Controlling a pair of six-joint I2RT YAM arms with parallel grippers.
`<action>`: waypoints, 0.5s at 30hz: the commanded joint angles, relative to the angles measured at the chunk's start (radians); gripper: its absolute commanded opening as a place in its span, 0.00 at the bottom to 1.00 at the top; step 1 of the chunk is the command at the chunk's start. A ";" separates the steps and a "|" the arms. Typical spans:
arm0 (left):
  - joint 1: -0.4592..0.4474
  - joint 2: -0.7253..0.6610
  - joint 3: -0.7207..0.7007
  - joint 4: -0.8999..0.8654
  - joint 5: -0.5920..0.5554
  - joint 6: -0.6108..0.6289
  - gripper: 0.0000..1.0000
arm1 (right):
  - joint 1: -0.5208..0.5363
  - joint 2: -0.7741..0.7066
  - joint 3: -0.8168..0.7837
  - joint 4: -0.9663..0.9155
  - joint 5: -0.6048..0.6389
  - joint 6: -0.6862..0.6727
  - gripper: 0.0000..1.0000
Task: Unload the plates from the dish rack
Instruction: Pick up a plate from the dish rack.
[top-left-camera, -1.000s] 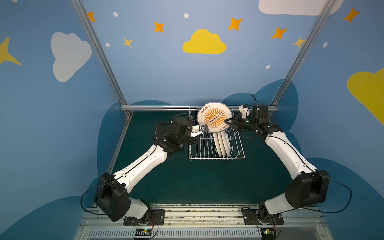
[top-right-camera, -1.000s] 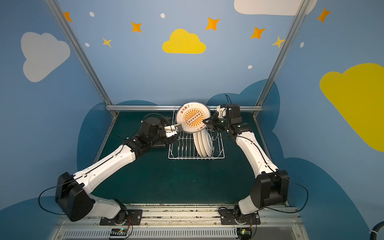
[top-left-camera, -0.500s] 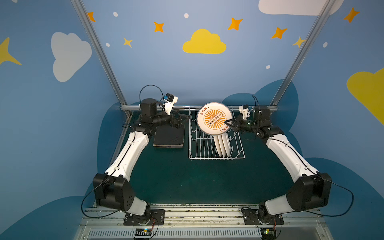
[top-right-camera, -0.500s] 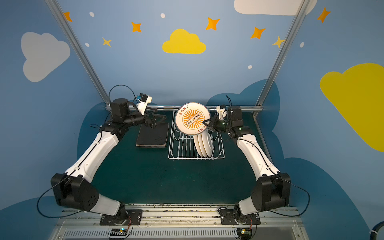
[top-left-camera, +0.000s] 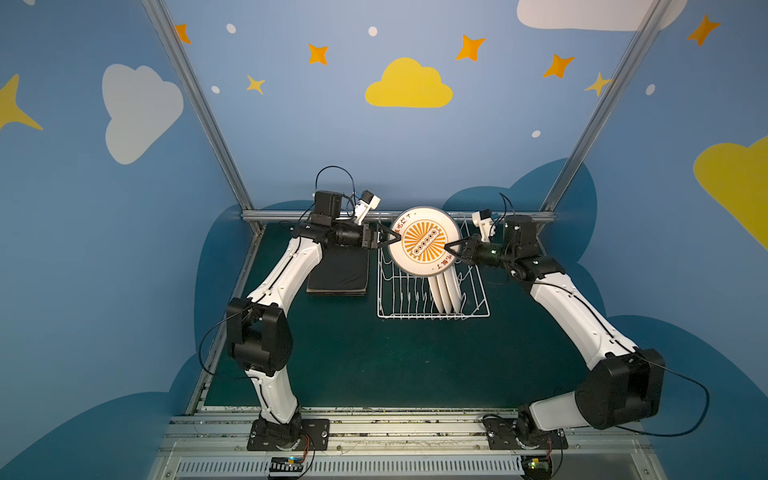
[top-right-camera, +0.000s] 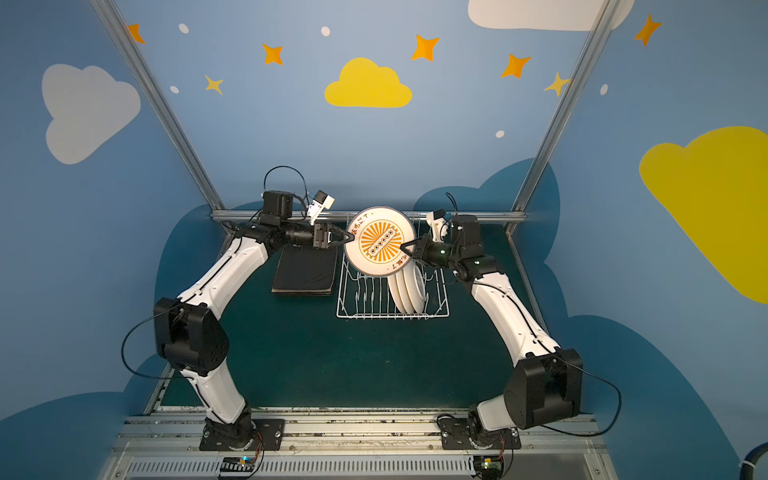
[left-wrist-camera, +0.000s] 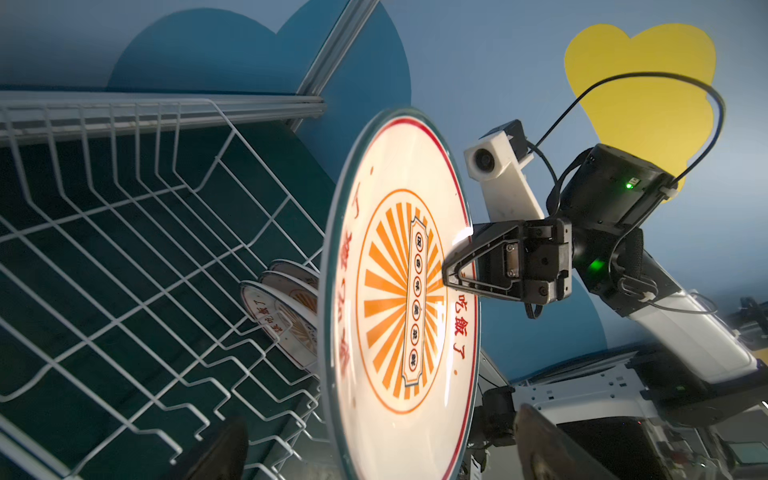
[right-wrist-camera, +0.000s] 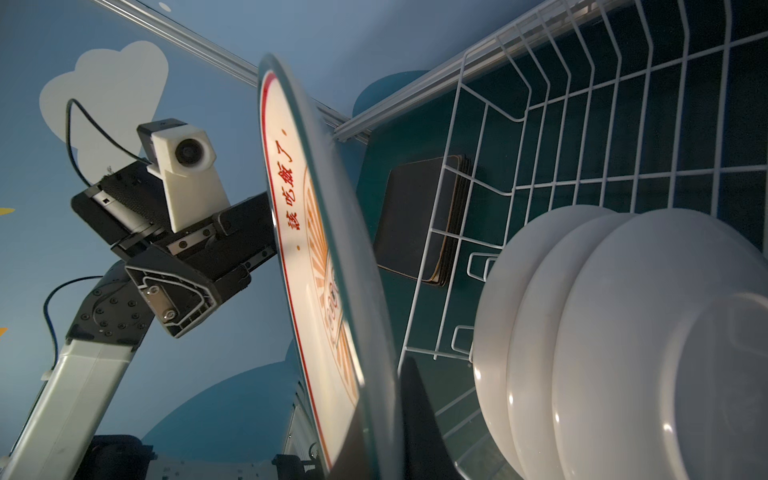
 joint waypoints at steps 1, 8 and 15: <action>-0.023 0.003 0.020 -0.015 0.046 0.003 0.96 | 0.005 -0.030 0.006 0.049 -0.031 -0.022 0.00; -0.032 -0.016 -0.006 -0.002 0.036 0.026 0.66 | 0.006 -0.021 -0.008 0.075 -0.058 -0.006 0.00; -0.033 -0.039 -0.049 0.045 -0.010 0.015 0.38 | 0.018 0.007 -0.013 0.097 -0.103 0.026 0.00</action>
